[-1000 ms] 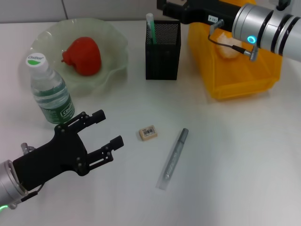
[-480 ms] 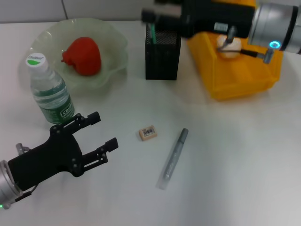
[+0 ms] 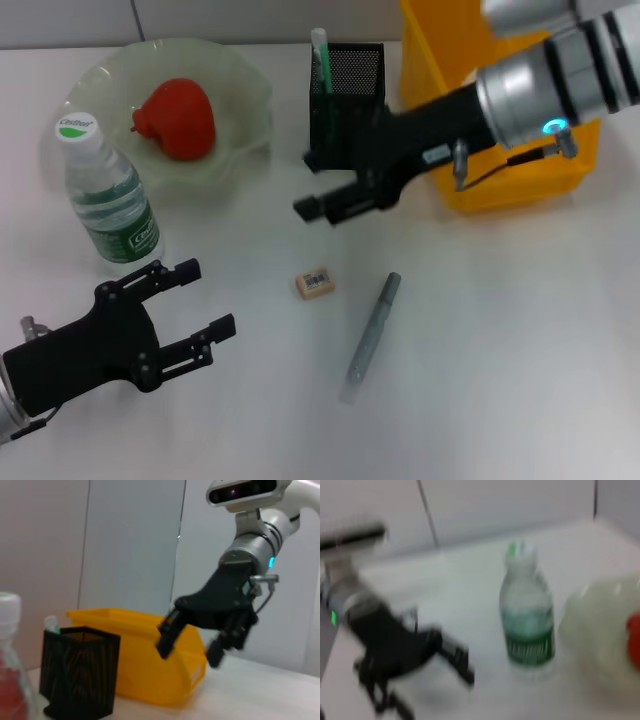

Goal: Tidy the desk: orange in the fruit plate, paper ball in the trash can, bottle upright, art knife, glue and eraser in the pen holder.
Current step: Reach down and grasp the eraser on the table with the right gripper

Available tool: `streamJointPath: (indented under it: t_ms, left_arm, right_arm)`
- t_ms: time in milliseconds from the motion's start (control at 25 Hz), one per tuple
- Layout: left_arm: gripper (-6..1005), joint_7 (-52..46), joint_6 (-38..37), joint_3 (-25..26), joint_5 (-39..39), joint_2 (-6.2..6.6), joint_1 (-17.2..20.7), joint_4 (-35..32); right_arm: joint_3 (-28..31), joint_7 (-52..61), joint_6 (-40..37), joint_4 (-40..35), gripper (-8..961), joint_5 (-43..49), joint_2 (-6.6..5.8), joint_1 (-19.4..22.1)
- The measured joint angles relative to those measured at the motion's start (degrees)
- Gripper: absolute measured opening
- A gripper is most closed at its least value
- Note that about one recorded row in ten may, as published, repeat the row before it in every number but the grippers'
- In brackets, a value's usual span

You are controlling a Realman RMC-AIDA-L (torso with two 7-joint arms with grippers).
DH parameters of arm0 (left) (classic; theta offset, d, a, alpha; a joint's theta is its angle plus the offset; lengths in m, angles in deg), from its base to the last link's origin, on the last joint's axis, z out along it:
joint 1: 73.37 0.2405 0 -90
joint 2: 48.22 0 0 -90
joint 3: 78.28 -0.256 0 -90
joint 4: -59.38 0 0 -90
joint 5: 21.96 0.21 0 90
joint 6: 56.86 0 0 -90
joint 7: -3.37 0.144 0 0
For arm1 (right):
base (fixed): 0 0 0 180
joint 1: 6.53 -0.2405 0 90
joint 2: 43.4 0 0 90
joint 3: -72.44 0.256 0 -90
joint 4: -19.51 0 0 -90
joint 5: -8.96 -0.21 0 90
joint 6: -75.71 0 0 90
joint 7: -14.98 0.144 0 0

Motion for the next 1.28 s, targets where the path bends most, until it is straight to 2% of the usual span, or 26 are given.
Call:
streamJointPath:
  t_ms: [120, 280, 400, 480, 840, 1280]
  left_arm:
    - [781, -0.1, 1.5, 0.1, 0.0, 0.35, 0.4, -0.2]
    - [781, -0.3, 2.3, -0.1, 0.0, 0.61, 0.8, -0.5]
    - [781, -0.3, 2.3, -0.1, 0.0, 0.59, 0.9, -0.5]
    - [781, -0.3, 2.4, -0.2, 0.0, 0.36, 0.9, -0.5]
    - [781, -0.3, 2.5, -0.2, 0.1, 0.13, 0.9, -0.5]
    - [781, -0.3, 2.5, -0.2, 0.1, -0.20, 0.9, -0.5]
  right_arm:
    - [-1.7, 0.9, 0.8, 0.7, 671, 4.6, 0.46, -1.9]
    - [-8.9, 2.5, 4.2, 2.1, 670, 5.3, 0.50, -3.5]
    - [-12.4, 2.7, 6.5, 2.2, 669, 5.3, 0.68, -3.6]
    - [-16.9, 2.7, 9.7, 2.9, 669, 4.9, 0.93, -3.6]
    - [-23.7, -0.5, 13.4, 4.7, 666, 1.4, 1.20, -3.2]
    - [-27.3, -1.9, 17.6, 7.0, 664, -1.4, 1.19, -3.1]
